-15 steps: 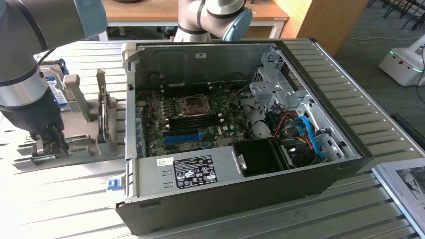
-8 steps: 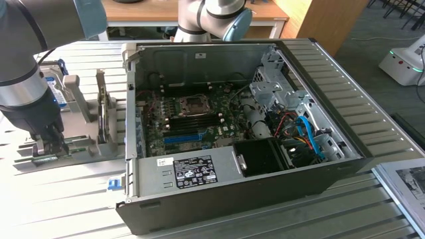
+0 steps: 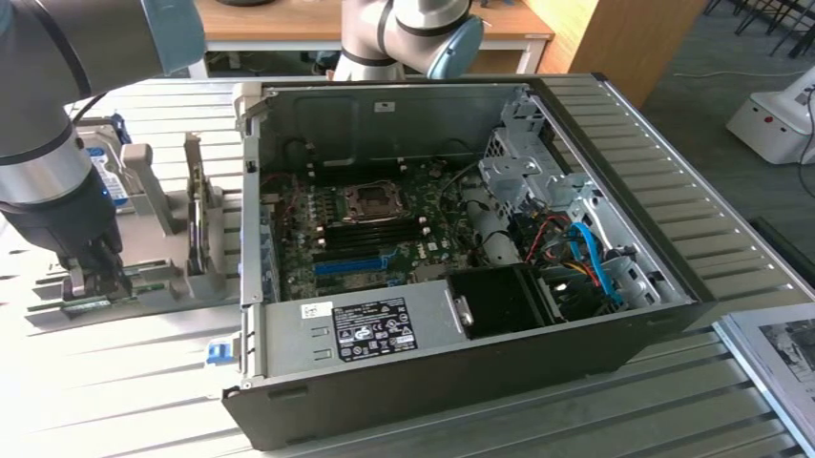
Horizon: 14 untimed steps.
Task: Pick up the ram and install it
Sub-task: 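Pick up the ram and move it above insertion slot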
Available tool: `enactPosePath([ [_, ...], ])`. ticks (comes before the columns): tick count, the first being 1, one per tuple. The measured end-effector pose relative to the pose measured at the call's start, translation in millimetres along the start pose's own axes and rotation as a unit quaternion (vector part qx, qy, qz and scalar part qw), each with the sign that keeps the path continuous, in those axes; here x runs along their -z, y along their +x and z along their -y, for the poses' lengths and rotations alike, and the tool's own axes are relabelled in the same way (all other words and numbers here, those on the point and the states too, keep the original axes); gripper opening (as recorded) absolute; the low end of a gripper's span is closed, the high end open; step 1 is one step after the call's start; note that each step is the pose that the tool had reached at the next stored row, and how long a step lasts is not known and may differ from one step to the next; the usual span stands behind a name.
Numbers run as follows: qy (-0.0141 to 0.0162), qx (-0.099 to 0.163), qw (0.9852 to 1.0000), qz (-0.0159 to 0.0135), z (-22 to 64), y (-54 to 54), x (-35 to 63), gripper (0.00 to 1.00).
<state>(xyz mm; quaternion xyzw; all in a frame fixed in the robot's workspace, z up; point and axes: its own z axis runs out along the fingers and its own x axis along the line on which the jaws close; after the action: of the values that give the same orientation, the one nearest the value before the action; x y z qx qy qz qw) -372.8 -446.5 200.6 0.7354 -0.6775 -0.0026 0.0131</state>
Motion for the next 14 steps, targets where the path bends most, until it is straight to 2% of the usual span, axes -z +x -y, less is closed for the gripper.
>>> enactPosePath([
  [5,0.0001,0.000,1.0000,0.0001,0.0,0.0,0.5,0.12],
  [14,0.0000,0.000,1.0000,0.0000,-0.2,0.1,10.1,0.12],
])
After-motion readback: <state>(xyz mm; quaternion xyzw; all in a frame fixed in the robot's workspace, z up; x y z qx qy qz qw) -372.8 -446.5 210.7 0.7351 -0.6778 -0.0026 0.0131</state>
